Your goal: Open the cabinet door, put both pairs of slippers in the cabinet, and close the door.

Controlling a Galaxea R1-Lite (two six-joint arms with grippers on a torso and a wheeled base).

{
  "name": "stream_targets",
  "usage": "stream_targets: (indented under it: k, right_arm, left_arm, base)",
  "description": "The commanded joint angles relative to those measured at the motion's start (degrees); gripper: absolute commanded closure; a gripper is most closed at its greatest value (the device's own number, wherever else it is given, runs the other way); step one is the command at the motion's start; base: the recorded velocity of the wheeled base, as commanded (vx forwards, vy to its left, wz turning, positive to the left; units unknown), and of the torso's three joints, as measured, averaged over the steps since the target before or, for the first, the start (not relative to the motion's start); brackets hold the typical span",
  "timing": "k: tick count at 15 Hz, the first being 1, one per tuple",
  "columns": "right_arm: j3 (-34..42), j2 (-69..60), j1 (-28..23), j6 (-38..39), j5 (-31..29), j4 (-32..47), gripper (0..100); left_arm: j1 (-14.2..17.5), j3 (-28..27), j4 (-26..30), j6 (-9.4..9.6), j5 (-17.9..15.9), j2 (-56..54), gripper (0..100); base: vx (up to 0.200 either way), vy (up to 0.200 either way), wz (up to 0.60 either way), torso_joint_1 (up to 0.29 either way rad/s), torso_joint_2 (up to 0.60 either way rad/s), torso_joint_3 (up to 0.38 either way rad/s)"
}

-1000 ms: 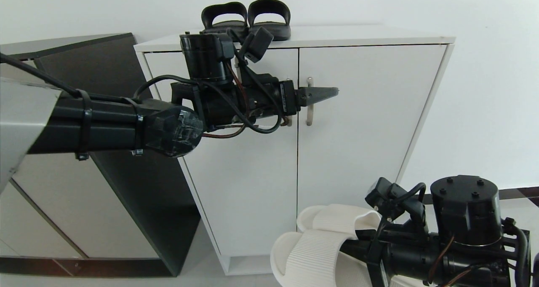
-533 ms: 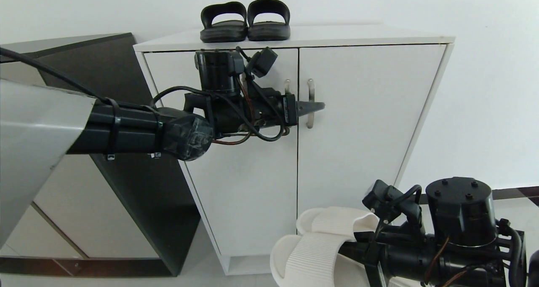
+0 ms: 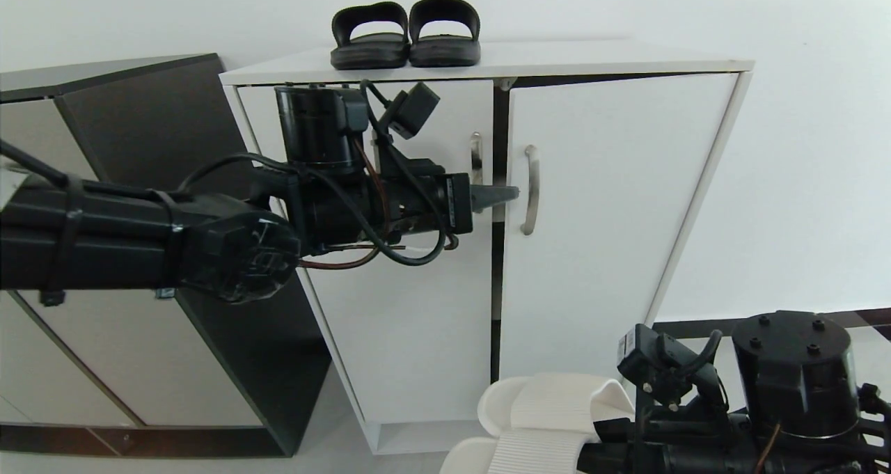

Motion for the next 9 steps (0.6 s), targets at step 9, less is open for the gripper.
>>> stream_targets:
  k: [9]
  right_arm:
    - [0.42,-0.82,1.0,-0.42,-0.04,-0.04,100]
  left_arm:
    - [3.11,-3.0,-3.17,-1.37,4.48,1.69,100]
  base:
    - [0.0,0.0,0.0,0.0,0.0,0.0]
